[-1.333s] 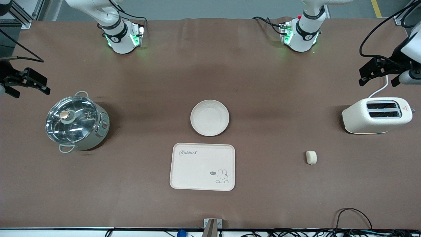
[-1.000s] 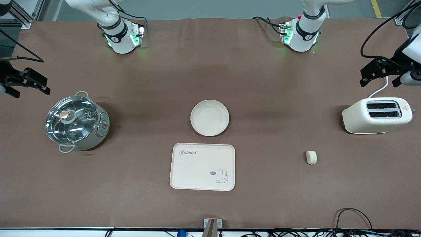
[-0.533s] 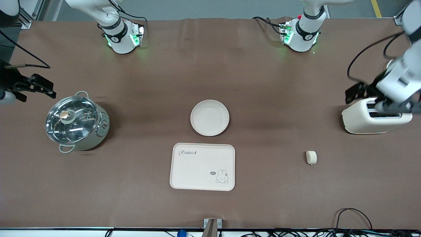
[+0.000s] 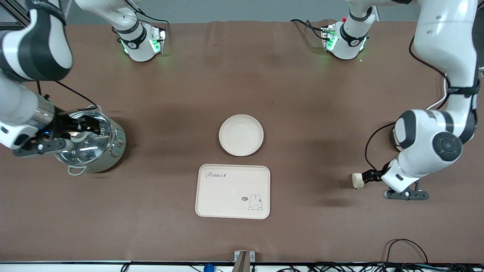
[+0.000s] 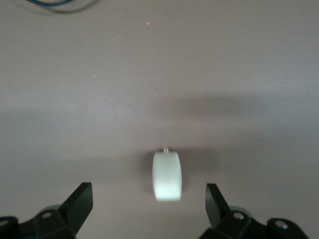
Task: Place bun in plate and plate on tray
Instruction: 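Lower the left gripper around the white bun and close it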
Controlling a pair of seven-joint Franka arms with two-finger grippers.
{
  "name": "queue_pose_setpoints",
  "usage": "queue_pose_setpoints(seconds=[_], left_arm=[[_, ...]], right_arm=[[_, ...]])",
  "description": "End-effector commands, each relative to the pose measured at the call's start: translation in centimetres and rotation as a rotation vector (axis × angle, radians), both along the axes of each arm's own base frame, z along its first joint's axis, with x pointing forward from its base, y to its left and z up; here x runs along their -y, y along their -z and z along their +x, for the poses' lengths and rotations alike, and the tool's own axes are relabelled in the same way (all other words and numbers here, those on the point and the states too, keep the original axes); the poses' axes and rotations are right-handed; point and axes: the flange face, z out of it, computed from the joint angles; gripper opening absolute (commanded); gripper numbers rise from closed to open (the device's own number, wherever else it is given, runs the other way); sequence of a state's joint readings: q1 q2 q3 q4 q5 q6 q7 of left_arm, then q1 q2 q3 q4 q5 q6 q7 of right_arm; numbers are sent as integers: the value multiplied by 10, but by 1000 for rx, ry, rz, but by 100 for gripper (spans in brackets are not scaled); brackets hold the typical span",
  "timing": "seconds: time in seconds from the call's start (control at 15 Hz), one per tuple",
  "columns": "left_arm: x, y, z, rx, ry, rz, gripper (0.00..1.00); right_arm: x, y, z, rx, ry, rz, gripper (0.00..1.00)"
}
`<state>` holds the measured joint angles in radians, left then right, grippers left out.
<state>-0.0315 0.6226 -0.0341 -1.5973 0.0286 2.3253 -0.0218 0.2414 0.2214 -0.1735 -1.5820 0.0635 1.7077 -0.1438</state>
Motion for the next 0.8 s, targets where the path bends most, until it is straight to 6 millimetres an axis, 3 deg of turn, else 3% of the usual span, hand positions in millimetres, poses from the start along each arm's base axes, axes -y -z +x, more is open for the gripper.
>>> queue_pose_setpoints(seconds=[0.0,0.13,0.33,0.4,0.6,0.73], left_arm=[[-1,27,5,21,-3,0,100],[4,53,-6,-9,1,-4,100],[0,81,-17,-61,-11,-8,99],[-2,85,-18,-67,-14,-8,90],[-1,87,-20,-74,-15,-10,46],[4,83,-20,-70,2,-9,31]], right_arm=[[-32,31,7,-50,-26,34,100],[-46,65,14,-100,-13,92,100],[-78,90,15,-123,-43,103,100],[-89,95,15,-116,-57,100,100],[-109,121,16,-137,-78,90,100],[-121,129,17,-124,-93,89,100]])
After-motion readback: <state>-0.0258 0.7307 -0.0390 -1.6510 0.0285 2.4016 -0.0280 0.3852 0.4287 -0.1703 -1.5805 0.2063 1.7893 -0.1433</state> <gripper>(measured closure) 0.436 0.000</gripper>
